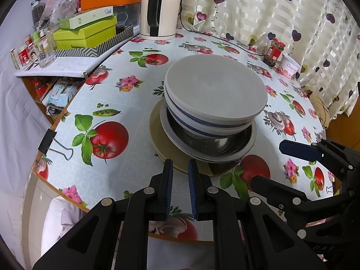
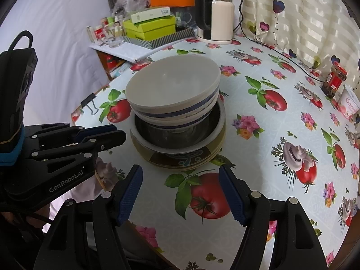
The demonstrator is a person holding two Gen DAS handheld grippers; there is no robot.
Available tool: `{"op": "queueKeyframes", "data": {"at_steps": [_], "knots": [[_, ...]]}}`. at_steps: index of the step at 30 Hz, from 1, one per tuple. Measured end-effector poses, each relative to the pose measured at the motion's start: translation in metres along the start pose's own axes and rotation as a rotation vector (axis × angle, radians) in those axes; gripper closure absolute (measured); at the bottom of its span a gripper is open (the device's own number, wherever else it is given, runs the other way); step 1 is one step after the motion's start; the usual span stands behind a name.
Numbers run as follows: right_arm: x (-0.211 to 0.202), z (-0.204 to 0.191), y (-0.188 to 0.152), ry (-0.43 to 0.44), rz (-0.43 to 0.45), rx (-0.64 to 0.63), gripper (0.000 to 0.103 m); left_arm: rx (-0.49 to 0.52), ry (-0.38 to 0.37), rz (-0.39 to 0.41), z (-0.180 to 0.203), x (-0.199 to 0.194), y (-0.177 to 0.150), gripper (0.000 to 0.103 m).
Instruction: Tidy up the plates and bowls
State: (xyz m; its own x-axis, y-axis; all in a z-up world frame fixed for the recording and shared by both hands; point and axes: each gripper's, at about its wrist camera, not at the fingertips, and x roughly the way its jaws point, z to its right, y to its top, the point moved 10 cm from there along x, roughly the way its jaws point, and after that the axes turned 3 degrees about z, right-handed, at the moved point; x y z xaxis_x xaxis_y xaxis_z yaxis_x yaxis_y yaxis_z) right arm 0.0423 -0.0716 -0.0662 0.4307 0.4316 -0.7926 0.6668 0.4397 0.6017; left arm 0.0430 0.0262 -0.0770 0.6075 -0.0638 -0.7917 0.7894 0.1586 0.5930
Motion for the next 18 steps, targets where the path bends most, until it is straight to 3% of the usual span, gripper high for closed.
{"op": "queueKeyframes", "data": {"at_steps": [18], "knots": [[-0.0006,-0.0013,0.0009,-0.001,0.0,0.0,0.031,0.003,-0.001,-0.003,0.0005,0.0017,-0.0014,0.089]]}}
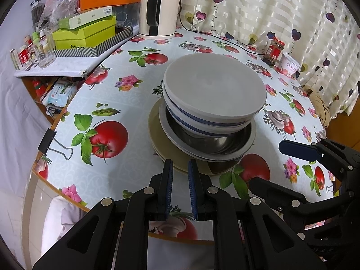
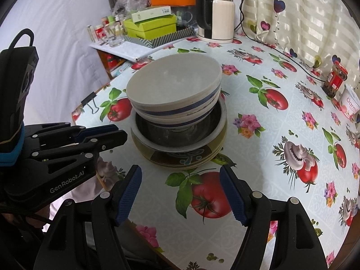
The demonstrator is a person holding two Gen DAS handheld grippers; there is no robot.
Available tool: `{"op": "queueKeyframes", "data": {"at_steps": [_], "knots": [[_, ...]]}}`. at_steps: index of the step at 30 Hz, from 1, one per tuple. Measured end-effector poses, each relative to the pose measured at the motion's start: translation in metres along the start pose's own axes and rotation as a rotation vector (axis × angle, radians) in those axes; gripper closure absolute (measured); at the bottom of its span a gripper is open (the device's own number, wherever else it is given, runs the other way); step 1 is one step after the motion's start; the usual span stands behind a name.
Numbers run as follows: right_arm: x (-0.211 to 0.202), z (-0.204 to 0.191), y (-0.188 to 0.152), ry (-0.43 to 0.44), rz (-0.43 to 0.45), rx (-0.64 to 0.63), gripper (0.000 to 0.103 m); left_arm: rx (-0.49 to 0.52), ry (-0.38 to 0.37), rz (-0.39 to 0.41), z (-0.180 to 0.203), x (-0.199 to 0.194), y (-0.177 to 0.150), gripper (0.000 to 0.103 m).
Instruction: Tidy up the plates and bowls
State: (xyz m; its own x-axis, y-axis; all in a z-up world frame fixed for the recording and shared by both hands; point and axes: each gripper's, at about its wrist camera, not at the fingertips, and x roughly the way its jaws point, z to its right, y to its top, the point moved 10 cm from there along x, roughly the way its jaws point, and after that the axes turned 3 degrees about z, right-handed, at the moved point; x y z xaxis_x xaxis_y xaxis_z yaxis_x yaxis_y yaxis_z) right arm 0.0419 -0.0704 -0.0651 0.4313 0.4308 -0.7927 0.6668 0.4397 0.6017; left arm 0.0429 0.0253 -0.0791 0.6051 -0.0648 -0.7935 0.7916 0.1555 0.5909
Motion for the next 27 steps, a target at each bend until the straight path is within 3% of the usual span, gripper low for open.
{"op": "queueKeyframes", "data": {"at_steps": [27], "knots": [[-0.0004,-0.0014,0.0003,-0.001,-0.002,0.0,0.03,0.005,-0.001,-0.004,0.0007,-0.0011,-0.0019,0.089]]}}
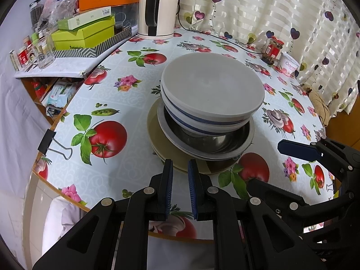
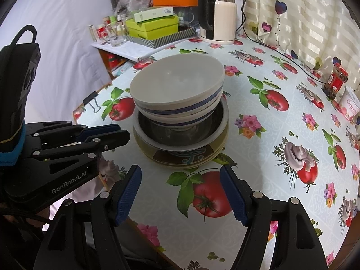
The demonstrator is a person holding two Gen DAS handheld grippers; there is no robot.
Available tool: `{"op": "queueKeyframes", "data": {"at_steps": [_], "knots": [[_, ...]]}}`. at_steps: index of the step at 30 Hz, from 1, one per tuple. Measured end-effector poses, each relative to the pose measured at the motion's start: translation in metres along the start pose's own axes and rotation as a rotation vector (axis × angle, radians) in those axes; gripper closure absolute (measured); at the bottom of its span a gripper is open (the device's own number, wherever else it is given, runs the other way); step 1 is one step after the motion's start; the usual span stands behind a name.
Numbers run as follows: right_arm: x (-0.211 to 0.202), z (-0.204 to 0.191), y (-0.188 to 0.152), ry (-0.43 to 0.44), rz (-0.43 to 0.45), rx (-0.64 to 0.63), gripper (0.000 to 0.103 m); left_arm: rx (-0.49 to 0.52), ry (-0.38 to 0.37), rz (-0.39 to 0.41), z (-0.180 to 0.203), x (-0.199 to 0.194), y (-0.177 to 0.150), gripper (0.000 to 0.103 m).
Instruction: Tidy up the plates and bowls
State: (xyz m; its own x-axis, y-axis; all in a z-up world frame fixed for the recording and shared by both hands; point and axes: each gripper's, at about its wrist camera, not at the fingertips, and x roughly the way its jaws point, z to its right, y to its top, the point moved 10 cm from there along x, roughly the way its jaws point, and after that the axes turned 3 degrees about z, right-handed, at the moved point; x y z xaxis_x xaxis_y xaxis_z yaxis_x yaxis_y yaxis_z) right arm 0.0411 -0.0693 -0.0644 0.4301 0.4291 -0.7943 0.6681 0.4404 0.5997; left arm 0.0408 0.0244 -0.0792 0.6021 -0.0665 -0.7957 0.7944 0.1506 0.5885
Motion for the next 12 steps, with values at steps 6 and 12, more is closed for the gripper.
{"op": "queueKeyframes", "data": {"at_steps": [6,12], "knots": [[0.0014,0.0,-0.0014,0.001,-0.001,-0.001,0.03,0.001,0.001,0.0,0.0005,0.0004,0.0007,0.089],[0.0012,-0.0004,-0.0008,0.001,0.0,-0.001,0.03,-0.001,0.001,0.0,0.0006,0.0004,0.0007,0.089]]}}
